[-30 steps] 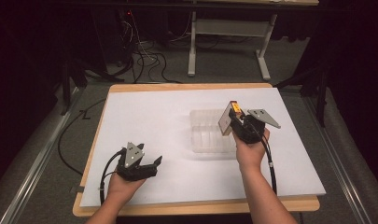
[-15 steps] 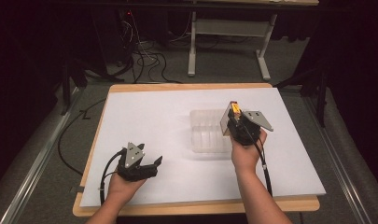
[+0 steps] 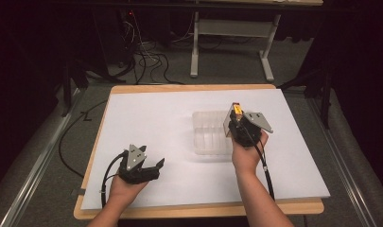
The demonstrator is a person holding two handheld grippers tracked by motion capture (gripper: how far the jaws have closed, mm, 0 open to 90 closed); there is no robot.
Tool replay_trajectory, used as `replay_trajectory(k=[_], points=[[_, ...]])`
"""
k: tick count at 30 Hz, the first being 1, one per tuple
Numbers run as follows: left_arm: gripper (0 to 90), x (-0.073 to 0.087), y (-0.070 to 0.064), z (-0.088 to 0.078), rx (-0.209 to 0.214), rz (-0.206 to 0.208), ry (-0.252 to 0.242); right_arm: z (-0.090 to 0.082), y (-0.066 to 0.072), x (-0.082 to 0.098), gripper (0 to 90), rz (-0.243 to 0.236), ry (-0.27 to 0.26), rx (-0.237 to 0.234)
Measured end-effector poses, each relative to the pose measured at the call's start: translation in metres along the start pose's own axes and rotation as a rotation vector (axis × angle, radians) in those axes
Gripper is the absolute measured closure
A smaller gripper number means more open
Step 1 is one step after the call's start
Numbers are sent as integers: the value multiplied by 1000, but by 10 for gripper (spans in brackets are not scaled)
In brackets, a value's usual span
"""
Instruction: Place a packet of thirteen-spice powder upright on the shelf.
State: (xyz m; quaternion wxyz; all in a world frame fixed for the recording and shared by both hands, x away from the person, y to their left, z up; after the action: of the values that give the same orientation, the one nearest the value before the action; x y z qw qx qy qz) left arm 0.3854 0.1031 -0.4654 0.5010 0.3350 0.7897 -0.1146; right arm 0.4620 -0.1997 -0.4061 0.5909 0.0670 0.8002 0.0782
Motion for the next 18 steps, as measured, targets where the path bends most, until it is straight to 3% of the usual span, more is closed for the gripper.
replay_trajectory(k=[18], points=[[213, 0, 0, 0, 1, 1, 0, 19, 5, 15, 646, -11, 37, -4]])
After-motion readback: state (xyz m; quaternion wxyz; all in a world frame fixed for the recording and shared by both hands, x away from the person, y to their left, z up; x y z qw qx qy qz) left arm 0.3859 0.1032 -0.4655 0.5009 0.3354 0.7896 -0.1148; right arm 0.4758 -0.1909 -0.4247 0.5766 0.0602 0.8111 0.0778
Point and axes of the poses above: each handheld gripper's, and its own axes: z roughly forward along the jaws, x roughly out of its underside, y roughly to its left, the point moved 7 cm from there along z, roughly forward along the jaws, and after that the axes turned 6 degrees about z, right-handed, at the moved point
